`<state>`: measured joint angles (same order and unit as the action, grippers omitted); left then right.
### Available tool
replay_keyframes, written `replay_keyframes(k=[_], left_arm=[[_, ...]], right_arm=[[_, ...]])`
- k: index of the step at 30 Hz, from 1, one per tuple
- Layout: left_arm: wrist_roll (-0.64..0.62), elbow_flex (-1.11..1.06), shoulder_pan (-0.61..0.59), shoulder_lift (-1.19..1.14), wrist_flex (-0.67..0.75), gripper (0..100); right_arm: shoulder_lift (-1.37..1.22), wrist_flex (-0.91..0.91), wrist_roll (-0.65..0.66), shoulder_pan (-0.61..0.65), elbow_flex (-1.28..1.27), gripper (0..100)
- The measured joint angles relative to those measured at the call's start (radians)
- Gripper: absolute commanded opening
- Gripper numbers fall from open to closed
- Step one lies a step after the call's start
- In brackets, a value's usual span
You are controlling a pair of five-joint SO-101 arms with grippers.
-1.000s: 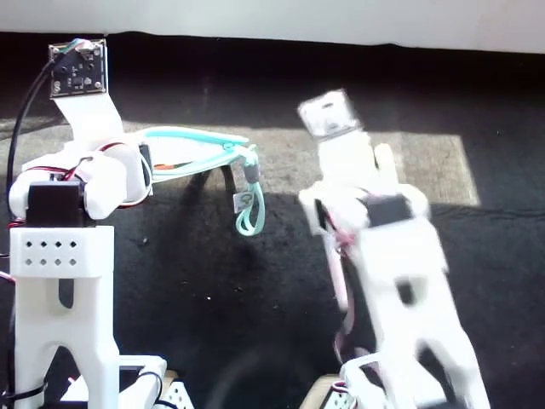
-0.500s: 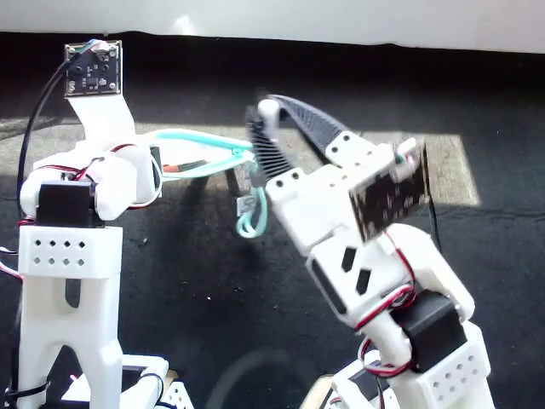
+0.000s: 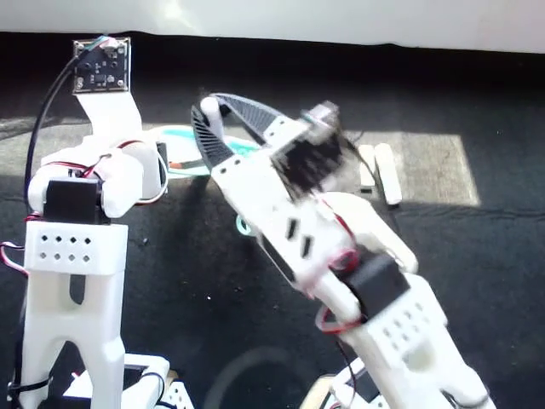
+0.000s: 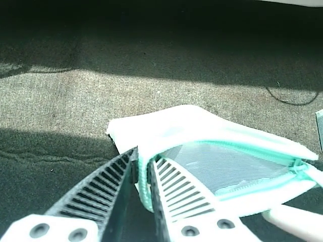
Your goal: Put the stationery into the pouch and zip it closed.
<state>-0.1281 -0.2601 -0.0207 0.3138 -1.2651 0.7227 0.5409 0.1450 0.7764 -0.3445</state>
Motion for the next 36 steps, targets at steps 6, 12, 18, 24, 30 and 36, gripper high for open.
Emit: replay_keyframes(k=[6, 12, 18, 24, 30, 36], left_arm=[[0.000, 0.000, 0.000, 0.000, -0.003, 1], [0.000, 0.147, 0.000, -0.023, -0.158, 1], [0.000, 0.287, 0.008, -0.055, -0.292, 1], [-0.054, 0.334, 0.009, -0.061, -0.333, 1], [-0.058, 0.334, 0.009, -0.061, -0.333, 1], [-0.058, 0.334, 0.009, -0.061, -0.334, 1]], right_arm=[[-0.048, -0.057, 0.000, 0.000, 0.008, 0.5], [-0.040, -0.055, 0.000, 0.000, 0.167, 0.5], [-0.035, 0.006, 0.000, 0.000, 0.325, 0.5], [-0.031, 0.006, 0.000, 0.000, 0.327, 0.5], [-0.032, -0.020, 0.000, 0.000, 0.184, 0.5], [-0.032, -0.167, 0.000, 0.000, 0.040, 0.5]])
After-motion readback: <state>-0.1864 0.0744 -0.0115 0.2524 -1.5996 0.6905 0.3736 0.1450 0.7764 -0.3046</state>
